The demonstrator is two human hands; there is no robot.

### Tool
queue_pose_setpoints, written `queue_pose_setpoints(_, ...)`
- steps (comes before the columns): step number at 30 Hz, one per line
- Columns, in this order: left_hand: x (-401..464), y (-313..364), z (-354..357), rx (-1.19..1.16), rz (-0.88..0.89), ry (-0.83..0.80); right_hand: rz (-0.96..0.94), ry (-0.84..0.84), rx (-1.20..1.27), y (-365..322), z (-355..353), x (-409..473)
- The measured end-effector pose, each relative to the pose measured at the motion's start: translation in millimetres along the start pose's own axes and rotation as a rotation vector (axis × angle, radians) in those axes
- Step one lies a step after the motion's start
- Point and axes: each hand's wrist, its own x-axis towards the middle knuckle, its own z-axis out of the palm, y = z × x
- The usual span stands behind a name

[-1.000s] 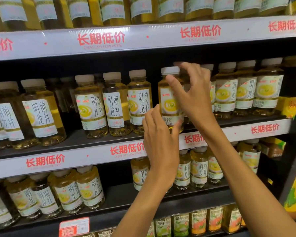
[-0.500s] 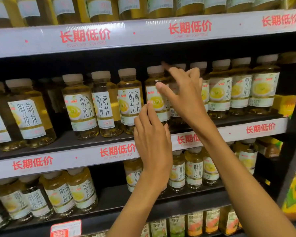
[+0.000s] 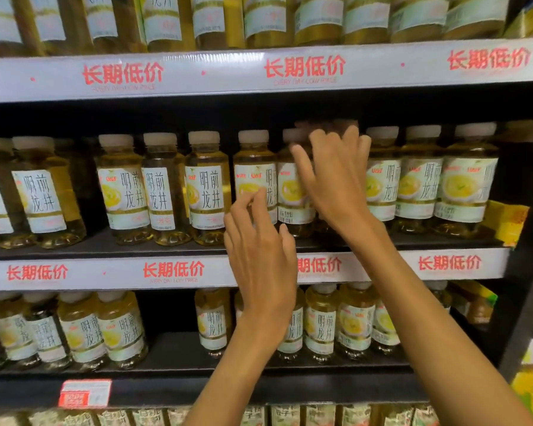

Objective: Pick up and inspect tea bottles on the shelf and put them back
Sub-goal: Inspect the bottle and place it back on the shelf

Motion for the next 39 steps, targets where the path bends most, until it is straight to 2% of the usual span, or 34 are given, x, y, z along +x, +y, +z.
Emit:
queue_pose_setpoints(2,-2.4,2.1,2.7,0.004,0.003,-0.003,-0.006,0.045,0.138,4.8,-0.9,-1.6)
queue_pose_setpoints(6,-7.5,3.7,6.0,0.003,0.01,-0.059,-0.015,0.079,0.634,9.7,-4.6,-13.5)
queue_pose_setpoints(11,-14.0,9.2,5.9,-0.066,0.036,-0.118,0.105,-0.049,1.029,8.7,-14.1,-26.3)
queue_pose_setpoints(17,-12.0,7.5,-1.5,-0.256,0.036,-0.238,0.167,-0.013,1.264,6.0,-37.5,-29.7)
queue_pose_setpoints(20,-9.7,4.6,-12.2,-0.449,-0.038,-0.424,0.229,-0.042,1.379,5.2,-54.2,-29.7)
queue_pose_setpoints(23,-13.5,1.5,-25.5,-0.709,-0.168,-0.612,0.247,-0.162,1.429,3.6,-66.4,-33.9)
queue_pose_setpoints(27,-27.9,-5.3,-43.2,-0.845,-0.221,-0.687,0.259,-0.345,1.506,3.9,-72.2,-39.6)
queue_pose_setpoints(31,-38.1,-10.0,-60.3,-0.982,-0.247,-0.849,0.304,-0.565,1.741,-3.6,-74.4,-44.8)
queue_pose_setpoints(33,-44.0,-11.3,-66.4,-1.05,-0.258,-0.917,0.327,-0.573,1.767,-8.2,-74.8,-49.7)
queue_pose_setpoints(35,-49.3,-11.0,-70.6,-1.09,-0.293,-0.906,0.342,-0.511,1.706,-11.1,-74.8,-55.1)
queue_pose_setpoints(39,-54.2,-10.8,-68.9,-1.094,-0.389,-0.768,0.391,-0.374,1.575,-16.5,-74.2,-63.7)
